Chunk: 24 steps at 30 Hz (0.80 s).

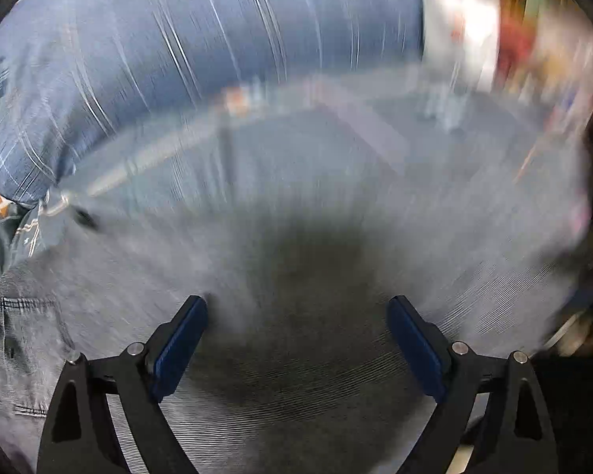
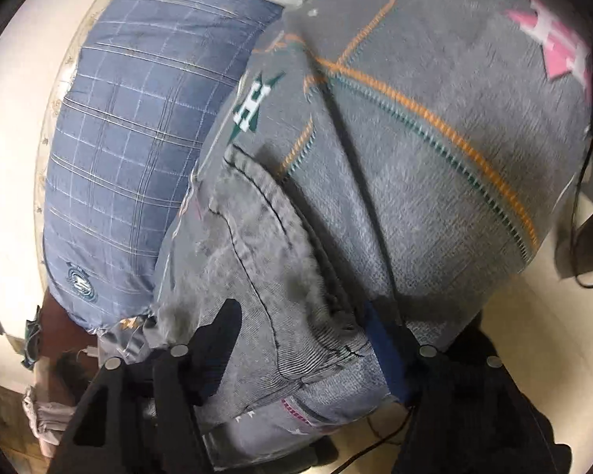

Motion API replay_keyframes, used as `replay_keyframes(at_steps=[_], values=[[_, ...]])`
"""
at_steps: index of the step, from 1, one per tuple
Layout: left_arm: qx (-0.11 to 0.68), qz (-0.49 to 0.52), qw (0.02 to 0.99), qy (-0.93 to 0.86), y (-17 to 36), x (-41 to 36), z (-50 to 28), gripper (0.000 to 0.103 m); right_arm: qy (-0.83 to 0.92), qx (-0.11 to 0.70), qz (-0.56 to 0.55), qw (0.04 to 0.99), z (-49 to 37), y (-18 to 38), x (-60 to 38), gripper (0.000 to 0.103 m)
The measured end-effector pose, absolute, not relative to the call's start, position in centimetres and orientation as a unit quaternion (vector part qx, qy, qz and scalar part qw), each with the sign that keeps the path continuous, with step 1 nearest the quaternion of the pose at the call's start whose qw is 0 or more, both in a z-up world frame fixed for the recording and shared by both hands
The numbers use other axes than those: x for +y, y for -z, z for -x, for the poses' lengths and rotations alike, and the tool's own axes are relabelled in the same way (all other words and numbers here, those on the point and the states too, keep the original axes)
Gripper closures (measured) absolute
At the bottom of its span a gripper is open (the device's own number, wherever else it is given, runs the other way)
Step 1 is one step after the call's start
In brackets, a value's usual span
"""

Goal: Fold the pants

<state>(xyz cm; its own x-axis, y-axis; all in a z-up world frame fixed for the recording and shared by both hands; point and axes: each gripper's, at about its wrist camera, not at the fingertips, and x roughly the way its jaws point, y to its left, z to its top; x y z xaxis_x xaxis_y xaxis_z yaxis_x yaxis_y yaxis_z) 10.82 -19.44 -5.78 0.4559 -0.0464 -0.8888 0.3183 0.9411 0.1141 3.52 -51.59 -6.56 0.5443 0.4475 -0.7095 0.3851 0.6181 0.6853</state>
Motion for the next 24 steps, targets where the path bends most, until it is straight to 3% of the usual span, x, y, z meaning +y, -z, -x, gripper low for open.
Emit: replay_keyframes(at_steps=[1, 5, 8, 10, 24], values=[[0.475, -0.136, 0.864, 0.1, 5.7, -19.5, -10.3, 0.0, -0.016, 0.48, -0.419, 0.771, -3.7, 6.4, -51.2, 0.058], [0.485, -0.118, 0.861, 0.094, 5.1, -18.9, -10.4, 0.0, -0.009, 0.493, -0.383, 0.781, -4.3, 5.8, -50.6, 0.062], [0.493, -0.116, 0.857, 0.091, 4.5, -18.5, -10.4, 0.0, -0.003, 0.496, -0.397, 0.772, -4.7, 5.8, -50.0, 0.056], [0.489, -0.116, 0.86, 0.091, 4.0, -18.4, -10.1, 0.0, -0.004, 0.495, -0.412, 0.765, -4.2, 5.9, -50.4, 0.039], [0.477, -0.095, 0.869, 0.095, 2.8, -17.4, -9.3, 0.0, -0.017, 0.5, -0.475, 0.724, -3.6, 6.9, -48.5, 0.039]])
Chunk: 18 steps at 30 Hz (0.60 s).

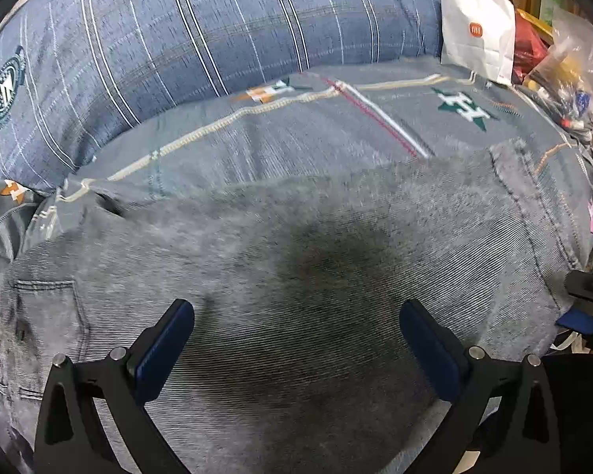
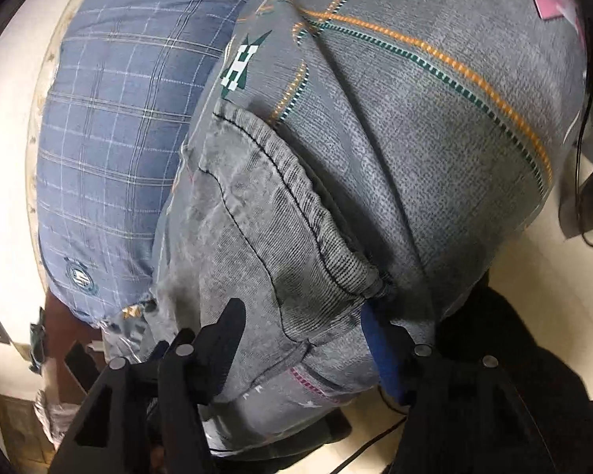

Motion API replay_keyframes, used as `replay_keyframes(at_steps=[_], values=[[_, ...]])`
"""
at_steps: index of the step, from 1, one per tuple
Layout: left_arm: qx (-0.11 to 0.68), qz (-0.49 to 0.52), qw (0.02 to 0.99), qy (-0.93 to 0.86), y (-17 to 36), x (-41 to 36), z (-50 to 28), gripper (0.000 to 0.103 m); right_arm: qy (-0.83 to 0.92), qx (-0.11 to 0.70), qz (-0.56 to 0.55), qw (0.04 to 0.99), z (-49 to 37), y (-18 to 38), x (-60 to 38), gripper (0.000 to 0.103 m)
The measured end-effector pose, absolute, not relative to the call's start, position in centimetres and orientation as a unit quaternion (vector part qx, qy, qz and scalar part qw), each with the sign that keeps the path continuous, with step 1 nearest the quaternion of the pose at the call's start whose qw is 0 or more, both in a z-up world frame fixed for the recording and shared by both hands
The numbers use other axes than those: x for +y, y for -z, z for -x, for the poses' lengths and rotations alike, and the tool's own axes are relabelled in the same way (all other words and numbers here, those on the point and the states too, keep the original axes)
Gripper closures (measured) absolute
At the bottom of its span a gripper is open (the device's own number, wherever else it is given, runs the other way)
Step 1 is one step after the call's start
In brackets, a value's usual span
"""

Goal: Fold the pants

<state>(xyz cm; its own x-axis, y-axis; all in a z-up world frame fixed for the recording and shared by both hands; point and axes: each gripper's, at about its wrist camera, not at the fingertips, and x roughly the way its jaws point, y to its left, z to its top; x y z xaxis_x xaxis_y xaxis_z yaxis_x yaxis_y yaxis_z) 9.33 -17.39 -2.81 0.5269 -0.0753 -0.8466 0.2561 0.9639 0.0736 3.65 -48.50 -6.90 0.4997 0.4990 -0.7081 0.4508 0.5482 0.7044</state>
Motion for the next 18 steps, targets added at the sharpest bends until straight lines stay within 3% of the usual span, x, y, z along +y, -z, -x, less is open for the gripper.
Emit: replay_keyframes(at_steps=[2, 3, 4, 7, 9, 13, 18], values=[[0.465, -0.089, 0.876, 0.091, 2.0, -16.7, -8.9, 0.0, -0.015, 0.502, -0.46, 0.732, -3.6, 6.8, -48.6, 0.061], [0.462, -0.085, 0.879, 0.085, 1.9, -16.3, -8.8, 0.0, -0.011, 0.506, -0.453, 0.734, -3.6, 6.9, -48.6, 0.078], [0.464, -0.086, 0.878, 0.076, 2.1, -16.2, -8.8, 0.0, -0.008, 0.507, -0.452, 0.734, -3.6, 7.1, -48.5, 0.081], [0.508, -0.135, 0.848, 0.068, 5.7, -17.3, -9.6, 0.0, -0.001, 0.507, -0.422, 0.752, -3.5, 6.1, -48.1, 0.089], [0.486, -0.132, 0.861, 0.074, 5.6, -17.4, -9.5, 0.0, 0.002, 0.504, -0.395, 0.768, -3.6, 4.7, -47.6, 0.093], [0.494, -0.135, 0.855, 0.079, 5.6, -17.5, -9.9, 0.0, 0.006, 0.484, -0.298, 0.823, -4.5, -1.1, -44.6, 0.093], [0.497, -0.055, 0.86, 0.097, 3.7, -13.6, -10.1, 0.006, -0.052, 0.42, -0.139, 0.895, -5.7, -10.4, -34.5, 0.095]])
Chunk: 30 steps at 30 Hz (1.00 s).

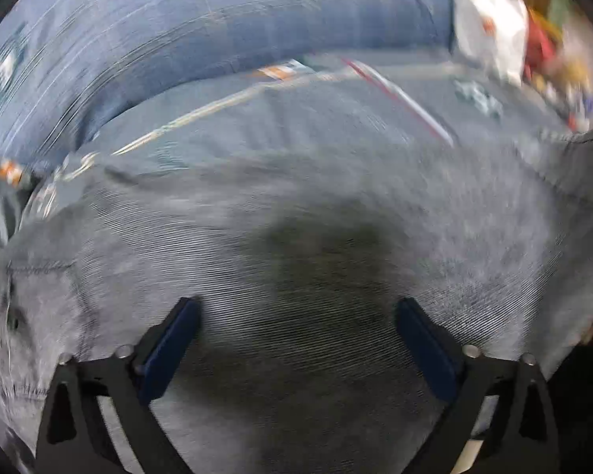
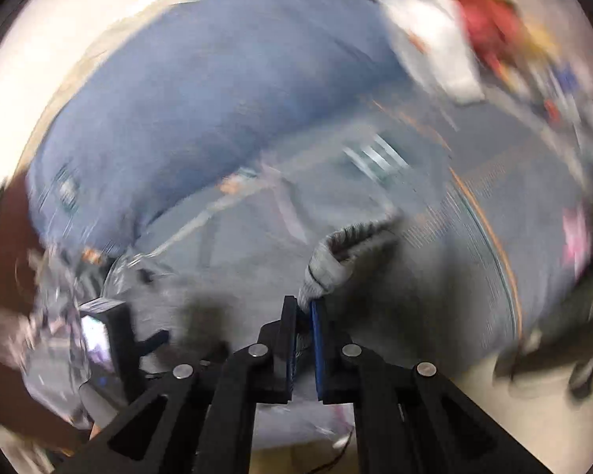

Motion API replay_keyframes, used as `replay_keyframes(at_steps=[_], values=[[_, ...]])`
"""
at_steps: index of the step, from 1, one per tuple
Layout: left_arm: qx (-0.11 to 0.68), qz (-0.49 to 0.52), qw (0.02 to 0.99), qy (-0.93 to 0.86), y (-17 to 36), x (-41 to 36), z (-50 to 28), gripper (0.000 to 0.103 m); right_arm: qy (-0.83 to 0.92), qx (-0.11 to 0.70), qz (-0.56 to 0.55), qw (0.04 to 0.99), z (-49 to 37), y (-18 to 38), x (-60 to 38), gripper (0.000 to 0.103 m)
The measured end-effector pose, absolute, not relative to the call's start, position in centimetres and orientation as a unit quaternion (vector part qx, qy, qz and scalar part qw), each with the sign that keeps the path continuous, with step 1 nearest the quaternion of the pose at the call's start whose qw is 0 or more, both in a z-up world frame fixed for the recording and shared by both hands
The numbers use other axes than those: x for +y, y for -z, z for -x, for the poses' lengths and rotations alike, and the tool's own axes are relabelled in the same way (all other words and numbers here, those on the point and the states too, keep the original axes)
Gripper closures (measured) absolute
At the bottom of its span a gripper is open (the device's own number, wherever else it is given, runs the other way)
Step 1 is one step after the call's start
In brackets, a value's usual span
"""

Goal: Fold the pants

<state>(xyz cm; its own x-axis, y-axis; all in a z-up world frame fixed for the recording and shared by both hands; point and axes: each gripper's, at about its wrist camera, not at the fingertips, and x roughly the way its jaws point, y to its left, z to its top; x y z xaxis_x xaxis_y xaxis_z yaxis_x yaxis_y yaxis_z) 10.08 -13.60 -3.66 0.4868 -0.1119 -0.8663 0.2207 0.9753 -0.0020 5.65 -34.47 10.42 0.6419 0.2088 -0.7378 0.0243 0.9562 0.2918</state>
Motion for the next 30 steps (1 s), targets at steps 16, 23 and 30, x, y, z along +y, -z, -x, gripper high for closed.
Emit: replay_keyframes(at_steps=[16, 23, 30], values=[[0.439, 0.091, 0.894, 0.001, -0.5, 4.0, -5.8, 0.005, -0.078, 0.479, -0.364, 0.795, -2.7, 1.4, -33.8, 0.049], [0.456, 0.018, 0.888, 0.064, 0.8, -4.0, -6.7, 0.005, 0.009, 0.508, -0.233, 0.829, -7.3, -1.0, -38.6, 0.037], [0.465, 0.016, 0.884, 0.046, 2.0, -3.7, -6.4, 0.005, 0.096, 0.538, -0.062, 0.835, -14.4, -0.3, -36.2, 0.037]])
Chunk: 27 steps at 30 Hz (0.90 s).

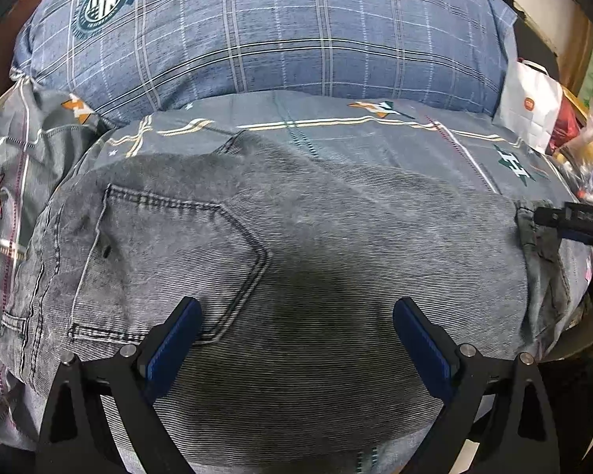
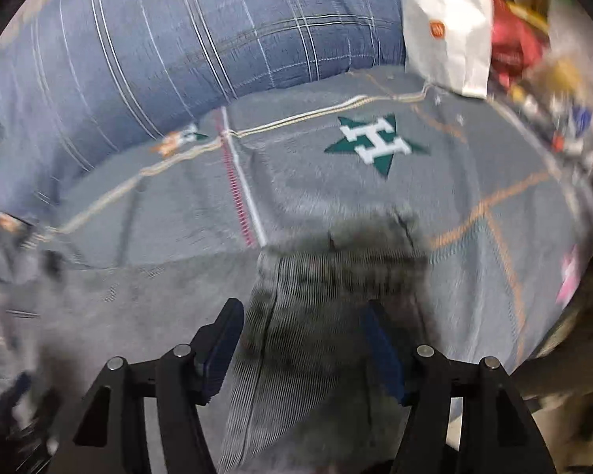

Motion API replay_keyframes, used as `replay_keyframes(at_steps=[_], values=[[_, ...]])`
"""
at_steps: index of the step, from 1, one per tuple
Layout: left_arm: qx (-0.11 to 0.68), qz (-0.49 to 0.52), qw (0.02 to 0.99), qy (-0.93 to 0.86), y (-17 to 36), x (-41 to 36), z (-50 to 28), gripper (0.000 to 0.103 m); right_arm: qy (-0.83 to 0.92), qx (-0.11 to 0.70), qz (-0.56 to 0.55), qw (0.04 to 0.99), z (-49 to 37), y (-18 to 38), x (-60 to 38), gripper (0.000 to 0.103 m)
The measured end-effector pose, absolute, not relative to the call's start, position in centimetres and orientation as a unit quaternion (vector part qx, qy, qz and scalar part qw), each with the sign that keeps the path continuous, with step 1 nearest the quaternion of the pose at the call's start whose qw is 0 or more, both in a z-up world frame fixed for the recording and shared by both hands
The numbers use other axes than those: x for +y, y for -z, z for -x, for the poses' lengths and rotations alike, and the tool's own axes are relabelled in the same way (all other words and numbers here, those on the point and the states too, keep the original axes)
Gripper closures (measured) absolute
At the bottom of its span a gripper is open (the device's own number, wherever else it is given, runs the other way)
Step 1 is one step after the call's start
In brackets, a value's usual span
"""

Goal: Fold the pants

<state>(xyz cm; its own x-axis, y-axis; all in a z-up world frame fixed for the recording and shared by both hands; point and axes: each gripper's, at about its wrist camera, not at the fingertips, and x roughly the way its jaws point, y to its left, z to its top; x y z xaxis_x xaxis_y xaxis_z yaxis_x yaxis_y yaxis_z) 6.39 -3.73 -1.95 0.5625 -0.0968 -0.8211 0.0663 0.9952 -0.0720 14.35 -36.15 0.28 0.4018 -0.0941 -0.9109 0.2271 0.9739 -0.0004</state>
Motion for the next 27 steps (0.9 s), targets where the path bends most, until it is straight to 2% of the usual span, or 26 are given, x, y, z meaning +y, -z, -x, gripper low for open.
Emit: replay_keyframes(at_steps=[2, 3, 4, 5, 6, 7, 10, 14, 15, 16, 17, 18, 19, 21, 27], values=[[0.464, 0.018, 0.885, 0.046, 2.2, -3.3, -6.6, 0.005, 0.109, 0.553, -0.033, 0.825, -15.4, 1.0, -35.0, 0.038], [0.464, 0.018, 0.885, 0.048, 2.3, -3.1, -6.6, 0.005, 0.111, 0.568, -0.035, 0.815, -15.6, 2.1, -35.3, 0.055], [0.466, 0.016, 0.883, 0.049, 2.3, -2.9, -6.6, 0.005, 0.105, 0.573, -0.049, 0.811, -15.4, 2.4, -35.5, 0.077], [0.463, 0.017, 0.885, 0.052, 2.3, -2.7, -6.6, 0.005, 0.105, 0.565, -0.06, 0.816, -14.8, 2.1, -36.1, 0.078], [0.461, 0.016, 0.886, 0.053, 2.1, -2.8, -6.1, 0.006, 0.116, 0.553, -0.067, 0.822, -13.9, 1.3, -37.0, 0.086], [0.46, 0.014, 0.886, 0.054, 2.1, -2.8, -6.0, 0.006, 0.121, 0.545, -0.076, 0.826, -13.1, 0.7, -37.6, 0.086], [0.459, 0.019, 0.886, 0.059, 2.2, -2.5, -6.0, 0.006, 0.125, 0.513, -0.15, 0.836, -9.3, -0.7, -41.0, 0.086], [0.457, 0.02, 0.886, 0.067, 2.0, -2.6, -5.8, 0.005, 0.136, 0.506, -0.272, 0.807, -3.8, 1.7, -45.6, 0.084], [0.459, 0.019, 0.886, 0.067, 2.0, -2.7, -5.8, 0.005, 0.133, 0.507, -0.31, 0.793, -2.8, 2.9, -46.8, 0.072], [0.46, 0.017, 0.885, 0.069, 2.0, -3.0, -5.8, 0.006, 0.118, 0.497, -0.357, 0.782, -1.6, 3.8, -47.9, 0.066], [0.46, 0.012, 0.885, 0.073, 2.0, -3.4, -5.7, 0.006, 0.11, 0.479, -0.381, 0.783, -0.7, 3.9, -48.6, 0.066], [0.46, 0.007, 0.885, 0.075, 1.9, -3.8, -5.5, 0.005, 0.12, 0.472, -0.39, 0.782, 0.3, 3.7, -49.1, 0.062], [0.459, -0.001, 0.885, 0.075, 1.8, -4.3, -5.4, 0.006, 0.125, 0.47, -0.396, 0.779, 0.7, 3.7, -49.4, 0.049], [0.459, -0.01, 0.885, 0.079, 1.6, -5.1, -5.4, 0.006, 0.118, 0.468, -0.424, 0.766, 1.5, 4.1, -50.1, 0.038], [0.457, -0.035, 0.885, 0.08, 1.1, -7.0, -5.5, 0.006, 0.057, 0.434, -0.508, 0.742, 2.4, 4.8, -50.4, 0.038]])
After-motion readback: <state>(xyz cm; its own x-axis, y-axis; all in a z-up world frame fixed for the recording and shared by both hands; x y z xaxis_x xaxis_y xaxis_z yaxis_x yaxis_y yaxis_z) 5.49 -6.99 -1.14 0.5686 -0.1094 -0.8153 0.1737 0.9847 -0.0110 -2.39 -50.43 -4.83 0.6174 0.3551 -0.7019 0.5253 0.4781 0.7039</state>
